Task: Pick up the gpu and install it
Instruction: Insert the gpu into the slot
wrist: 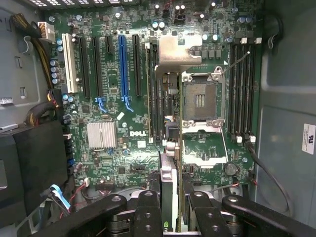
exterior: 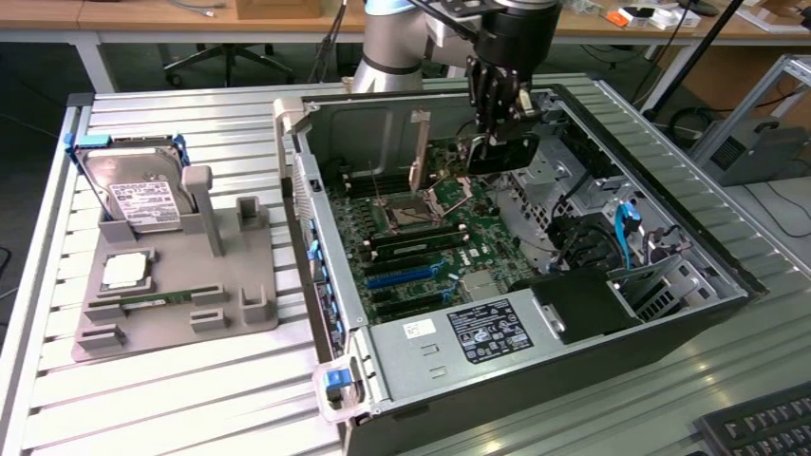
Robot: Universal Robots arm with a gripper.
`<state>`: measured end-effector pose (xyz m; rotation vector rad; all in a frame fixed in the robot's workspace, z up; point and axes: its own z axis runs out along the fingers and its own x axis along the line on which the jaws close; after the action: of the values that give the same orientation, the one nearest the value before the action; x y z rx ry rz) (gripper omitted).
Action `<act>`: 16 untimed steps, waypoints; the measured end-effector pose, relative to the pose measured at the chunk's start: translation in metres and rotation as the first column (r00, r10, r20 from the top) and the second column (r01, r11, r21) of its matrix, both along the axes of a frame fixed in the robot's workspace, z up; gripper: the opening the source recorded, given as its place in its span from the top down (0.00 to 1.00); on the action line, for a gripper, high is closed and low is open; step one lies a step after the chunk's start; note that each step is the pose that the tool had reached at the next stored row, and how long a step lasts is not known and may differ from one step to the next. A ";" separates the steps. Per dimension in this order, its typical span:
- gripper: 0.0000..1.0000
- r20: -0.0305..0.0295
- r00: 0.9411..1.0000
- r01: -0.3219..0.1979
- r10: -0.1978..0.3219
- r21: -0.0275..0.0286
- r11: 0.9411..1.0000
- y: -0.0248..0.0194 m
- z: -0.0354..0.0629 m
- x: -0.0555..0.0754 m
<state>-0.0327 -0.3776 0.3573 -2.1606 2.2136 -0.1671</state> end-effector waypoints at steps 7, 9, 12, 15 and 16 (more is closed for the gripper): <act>0.73 0.000 1.000 -0.021 0.021 -0.004 1.000 0.0000 -0.0010 0.000; 0.73 0.000 1.000 -0.025 0.025 -0.005 1.000 0.0000 -0.0012 0.000; 0.73 0.000 0.999 -0.032 0.032 -0.006 0.999 0.0000 -0.0015 0.000; 0.73 0.000 0.999 -0.039 0.039 -0.007 0.999 0.0000 -0.0021 0.000; 0.73 0.000 0.999 -0.041 0.041 -0.008 0.999 0.0000 -0.0023 0.000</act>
<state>-0.0327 -0.3776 0.3550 -2.2082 2.1700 -0.1745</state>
